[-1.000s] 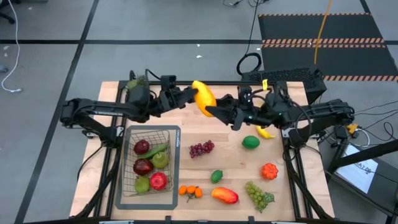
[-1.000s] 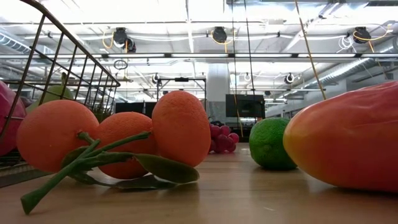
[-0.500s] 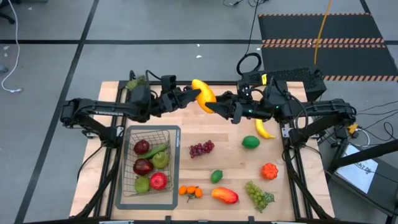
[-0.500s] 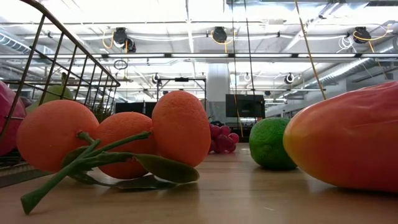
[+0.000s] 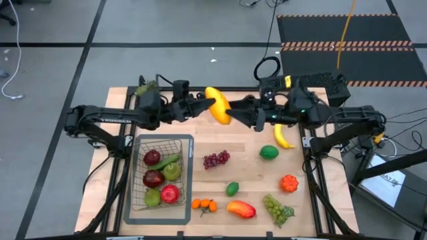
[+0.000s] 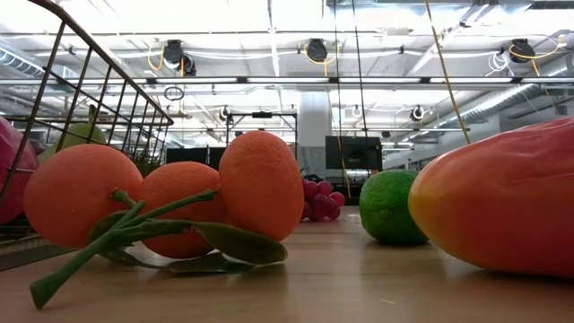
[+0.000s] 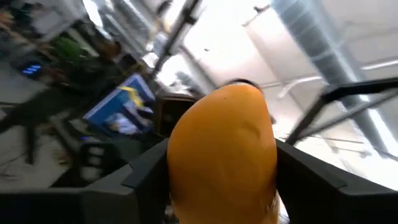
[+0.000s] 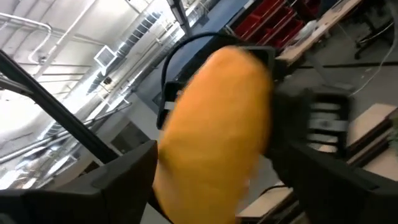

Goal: Build produce basket
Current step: Put the yellow mango into the wire basket

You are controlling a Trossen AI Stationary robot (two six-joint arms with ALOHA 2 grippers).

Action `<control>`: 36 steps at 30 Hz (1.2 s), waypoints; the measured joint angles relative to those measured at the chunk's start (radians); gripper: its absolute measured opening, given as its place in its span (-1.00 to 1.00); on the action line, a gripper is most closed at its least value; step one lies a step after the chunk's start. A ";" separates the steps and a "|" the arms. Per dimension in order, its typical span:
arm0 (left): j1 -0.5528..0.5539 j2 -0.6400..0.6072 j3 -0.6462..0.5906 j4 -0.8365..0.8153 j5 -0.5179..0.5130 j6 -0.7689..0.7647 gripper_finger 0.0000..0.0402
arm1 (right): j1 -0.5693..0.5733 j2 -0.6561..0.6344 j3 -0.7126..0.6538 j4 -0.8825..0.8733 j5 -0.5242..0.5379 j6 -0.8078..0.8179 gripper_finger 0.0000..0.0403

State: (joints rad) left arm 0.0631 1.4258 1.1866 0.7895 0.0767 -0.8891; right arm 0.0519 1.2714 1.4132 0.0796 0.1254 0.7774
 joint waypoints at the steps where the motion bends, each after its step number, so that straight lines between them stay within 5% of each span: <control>1: 0.000 -0.002 0.000 0.010 0.019 -0.002 0.24 | -0.001 -0.011 0.000 -0.019 0.001 -0.011 0.71; 11: 0.014 -0.111 0.000 -0.123 0.142 -0.028 0.14 | 0.001 -0.128 0.001 -0.191 0.001 -0.058 0.77; 21: -0.109 -0.309 -0.001 -0.976 0.230 -0.089 0.15 | 0.002 -0.259 0.001 -0.469 0.006 -0.077 0.77; 29: -0.305 -0.288 0.000 -1.601 0.165 -0.134 0.17 | 0.002 -0.281 0.001 -0.514 0.032 -0.117 0.77; 36: -0.395 -0.191 -0.001 -1.753 0.116 -0.169 0.17 | 0.001 -0.274 0.000 -0.527 0.035 -0.146 0.77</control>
State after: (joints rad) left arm -0.3317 1.2345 1.1858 -0.9637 0.1925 -1.0584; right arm 0.0532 0.9973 1.4136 -0.4476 0.1600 0.6317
